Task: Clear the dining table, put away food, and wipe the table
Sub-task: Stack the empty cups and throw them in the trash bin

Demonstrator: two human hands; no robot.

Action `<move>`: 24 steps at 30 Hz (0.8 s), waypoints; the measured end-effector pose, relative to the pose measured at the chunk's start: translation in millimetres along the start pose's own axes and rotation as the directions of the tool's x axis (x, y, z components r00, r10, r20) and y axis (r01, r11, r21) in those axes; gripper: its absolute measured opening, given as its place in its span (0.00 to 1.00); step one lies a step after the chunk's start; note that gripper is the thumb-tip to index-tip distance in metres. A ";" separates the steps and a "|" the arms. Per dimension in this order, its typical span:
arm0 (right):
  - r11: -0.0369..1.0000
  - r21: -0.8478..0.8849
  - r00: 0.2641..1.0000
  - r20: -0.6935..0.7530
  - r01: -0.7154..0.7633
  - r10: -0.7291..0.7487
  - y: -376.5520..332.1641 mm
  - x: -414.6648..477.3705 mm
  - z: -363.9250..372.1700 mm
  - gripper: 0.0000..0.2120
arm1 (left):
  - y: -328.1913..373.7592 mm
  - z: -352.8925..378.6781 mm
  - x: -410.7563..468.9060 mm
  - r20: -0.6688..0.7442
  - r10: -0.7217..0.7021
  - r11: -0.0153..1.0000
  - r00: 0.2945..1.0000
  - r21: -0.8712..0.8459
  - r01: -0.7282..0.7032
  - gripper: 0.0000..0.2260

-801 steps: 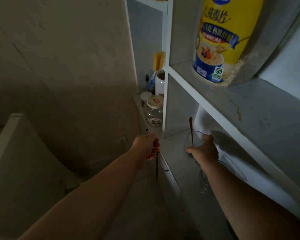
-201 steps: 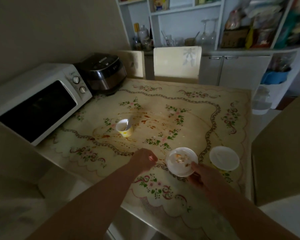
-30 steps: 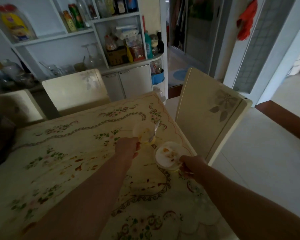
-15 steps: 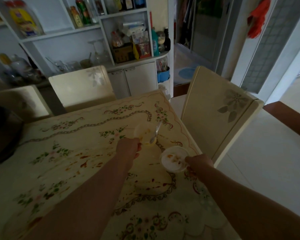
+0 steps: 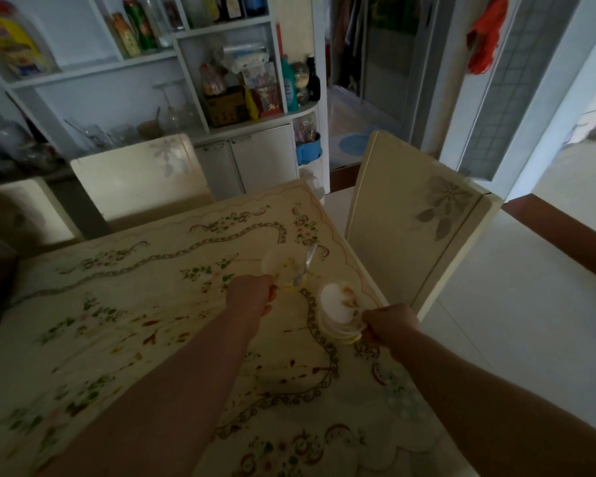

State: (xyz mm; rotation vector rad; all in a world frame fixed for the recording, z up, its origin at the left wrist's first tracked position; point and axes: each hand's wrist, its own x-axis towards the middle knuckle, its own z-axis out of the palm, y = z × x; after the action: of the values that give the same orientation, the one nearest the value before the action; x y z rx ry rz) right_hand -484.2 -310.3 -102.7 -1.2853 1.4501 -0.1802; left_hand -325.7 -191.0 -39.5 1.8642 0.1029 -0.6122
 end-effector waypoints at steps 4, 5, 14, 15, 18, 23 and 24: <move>1.000 0.007 1.000 -0.020 0.018 -0.018 2.8 6.8 -15.1 0.06 | 0.4 14.9 0.4 0.034 0.000 0.999 0.999 0.037 -0.002 0.06; 1.000 0.009 0.999 -0.030 0.021 -0.020 3.6 8.9 -19.8 0.06 | 0.1 19.4 0.3 0.049 0.005 0.999 0.999 0.047 -0.007 0.07; 0.995 0.098 0.999 -0.035 -0.002 0.006 15.0 19.4 -87.9 0.08 | 3.1 78.4 -25.9 0.142 0.042 0.992 0.989 0.113 -0.058 0.05; 0.994 0.111 0.999 -0.042 -0.003 0.008 17.1 20.7 -99.4 0.07 | 2.9 88.2 -31.2 0.154 0.041 0.991 0.987 0.120 -0.060 0.05; 0.988 0.154 0.997 -0.070 -0.001 0.012 25.0 25.8 -130.0 0.08 | 1.8 115.2 -47.5 0.191 0.045 0.987 0.981 0.143 -0.073 0.08; 0.982 0.188 0.996 -0.085 0.007 0.009 42.0 31.5 -187.6 0.05 | 0.6 167.4 -79.6 0.276 0.041 0.984 0.960 0.153 -0.086 0.07; 0.981 0.193 0.996 -0.089 0.012 0.005 45.7 32.8 -199.8 0.05 | 1.5 178.8 -86.0 0.290 0.042 0.985 0.956 0.151 -0.089 0.06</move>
State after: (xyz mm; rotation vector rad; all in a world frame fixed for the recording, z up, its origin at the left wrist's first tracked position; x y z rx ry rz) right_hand -658.7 -421.1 -84.2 -1.1330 1.4675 -0.3768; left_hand -463.8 -333.4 -43.6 1.9058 -0.2045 -0.8584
